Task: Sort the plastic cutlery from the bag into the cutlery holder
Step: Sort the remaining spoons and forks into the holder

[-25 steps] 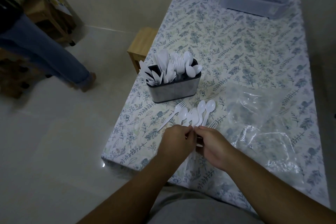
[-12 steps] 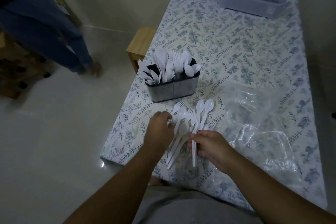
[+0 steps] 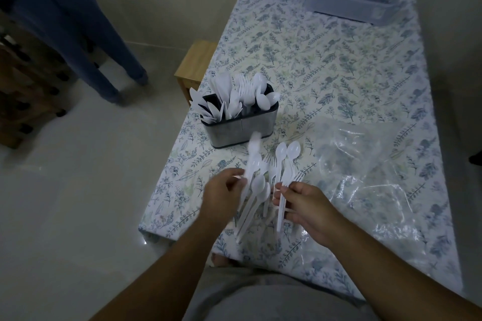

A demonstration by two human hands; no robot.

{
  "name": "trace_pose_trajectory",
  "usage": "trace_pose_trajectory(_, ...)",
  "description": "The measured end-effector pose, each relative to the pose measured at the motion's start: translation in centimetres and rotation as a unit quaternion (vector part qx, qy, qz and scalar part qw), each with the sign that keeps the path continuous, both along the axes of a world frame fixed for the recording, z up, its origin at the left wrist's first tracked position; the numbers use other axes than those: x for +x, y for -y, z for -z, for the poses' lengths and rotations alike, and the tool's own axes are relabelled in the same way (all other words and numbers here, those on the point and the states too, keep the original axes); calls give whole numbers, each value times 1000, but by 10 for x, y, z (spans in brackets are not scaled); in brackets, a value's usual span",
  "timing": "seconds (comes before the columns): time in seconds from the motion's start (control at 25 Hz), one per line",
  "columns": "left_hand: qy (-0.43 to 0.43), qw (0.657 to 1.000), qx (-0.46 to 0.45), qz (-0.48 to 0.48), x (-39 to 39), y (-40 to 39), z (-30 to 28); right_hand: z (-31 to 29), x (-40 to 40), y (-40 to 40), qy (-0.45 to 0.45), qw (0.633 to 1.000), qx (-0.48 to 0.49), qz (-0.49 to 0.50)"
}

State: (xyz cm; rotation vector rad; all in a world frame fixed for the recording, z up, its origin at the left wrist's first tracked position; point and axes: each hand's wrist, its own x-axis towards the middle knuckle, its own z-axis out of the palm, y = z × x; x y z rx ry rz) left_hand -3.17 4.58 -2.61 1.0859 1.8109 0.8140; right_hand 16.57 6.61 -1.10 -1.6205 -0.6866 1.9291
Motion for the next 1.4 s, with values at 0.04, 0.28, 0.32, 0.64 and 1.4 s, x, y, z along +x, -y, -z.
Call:
trace_pose_trajectory(0.04, 75, 997, -7, 22, 13, 7, -6, -1, 1, -1, -8, 1000, 3, 4)
trace_pose_trajectory(0.28, 292, 955, -42, 36, 53, 23, -9, -7, 10, -7, -100, 994, 2, 49)
trace_pose_trajectory(0.32, 319, 946, -51, 26, 54, 23, -8, -7, 12, -7, -113, 992, -4, 60)
trace_pose_trajectory(0.64, 360, 929, -80, 24, 68, 26, -8, -8, 27, -1, -123, 990, 1, 65)
trace_pose_trajectory(1.4, -250, 938, -11, 240, 83, -1, 8, 13, 66, 10, 33, 997, 37, 63)
